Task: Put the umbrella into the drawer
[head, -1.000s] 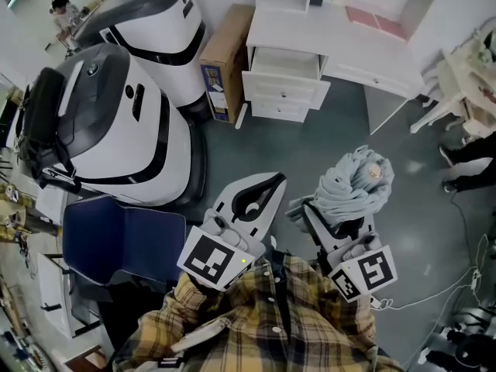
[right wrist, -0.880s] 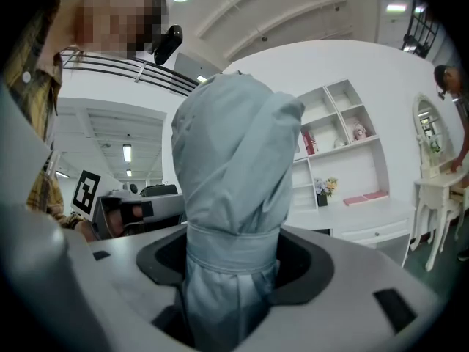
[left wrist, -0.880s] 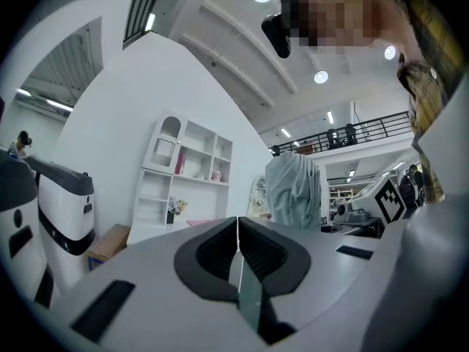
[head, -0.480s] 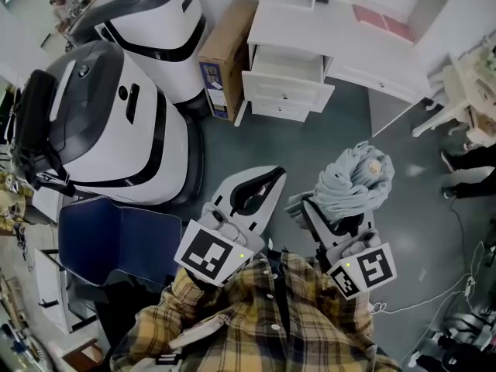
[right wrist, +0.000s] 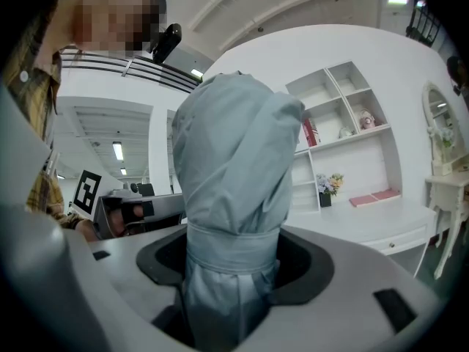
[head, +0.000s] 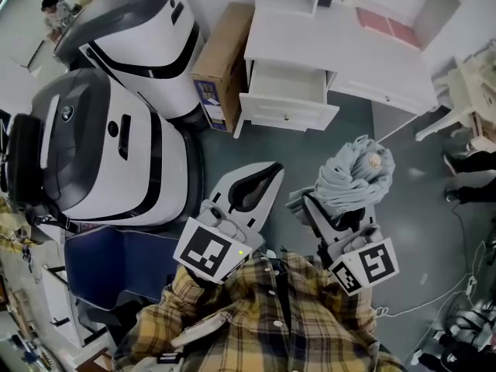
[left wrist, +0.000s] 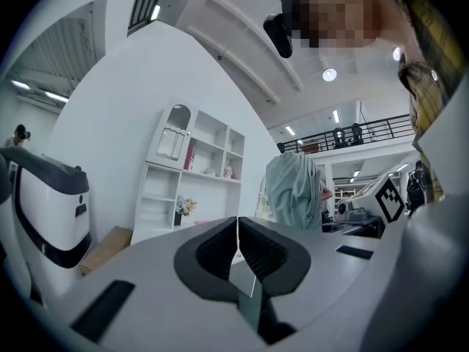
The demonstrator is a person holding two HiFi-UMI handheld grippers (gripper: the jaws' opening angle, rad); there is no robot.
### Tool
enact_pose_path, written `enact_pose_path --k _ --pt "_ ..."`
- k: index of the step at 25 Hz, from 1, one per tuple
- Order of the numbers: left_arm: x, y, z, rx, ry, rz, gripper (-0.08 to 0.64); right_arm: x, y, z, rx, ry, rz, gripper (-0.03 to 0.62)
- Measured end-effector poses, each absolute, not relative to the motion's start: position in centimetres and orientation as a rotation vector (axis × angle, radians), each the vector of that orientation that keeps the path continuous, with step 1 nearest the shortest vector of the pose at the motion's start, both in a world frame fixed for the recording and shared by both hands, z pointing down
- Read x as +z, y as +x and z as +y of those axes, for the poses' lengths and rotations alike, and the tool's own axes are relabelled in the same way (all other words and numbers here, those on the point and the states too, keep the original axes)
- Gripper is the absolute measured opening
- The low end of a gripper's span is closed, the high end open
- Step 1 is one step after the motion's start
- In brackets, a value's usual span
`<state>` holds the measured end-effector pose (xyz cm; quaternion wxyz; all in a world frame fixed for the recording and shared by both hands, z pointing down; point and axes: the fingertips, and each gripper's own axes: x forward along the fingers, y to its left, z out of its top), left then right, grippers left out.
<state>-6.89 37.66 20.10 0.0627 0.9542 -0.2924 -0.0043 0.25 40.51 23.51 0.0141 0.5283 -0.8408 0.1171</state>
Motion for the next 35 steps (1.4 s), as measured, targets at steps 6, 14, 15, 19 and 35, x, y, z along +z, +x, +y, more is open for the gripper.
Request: enact_pose_path --k 6,14,15,19,35 --pt "20.0 -6.5 32.0 -0.028 2.885 -0.854 0.025 23.3 0.6 35.1 0.350 1.669 -2.592 0.302" --pt "20.5 -7.1 26.4 -0.034 2.870 -0.835 0.025 23.5 0.4 29.6 0.369 1.681 -2.563 0.302" --pt "20.6 -7.3 26.0 -0.033 2.864 -0.835 0.025 23.6 0.4 29.1 0.372 1.682 -2.558 0.302" --pt "21.2 -7.7 24.5 -0.025 2.857 -0.819 0.025 24.0 0.4 27.7 0.380 1.696 -2.534 0.302" --pt "23.6 -4.8 18.3 0.036 2.842 -0.816 0.025 26.3 4.4 21.9 0.479 1.744 -2.511 0.302"
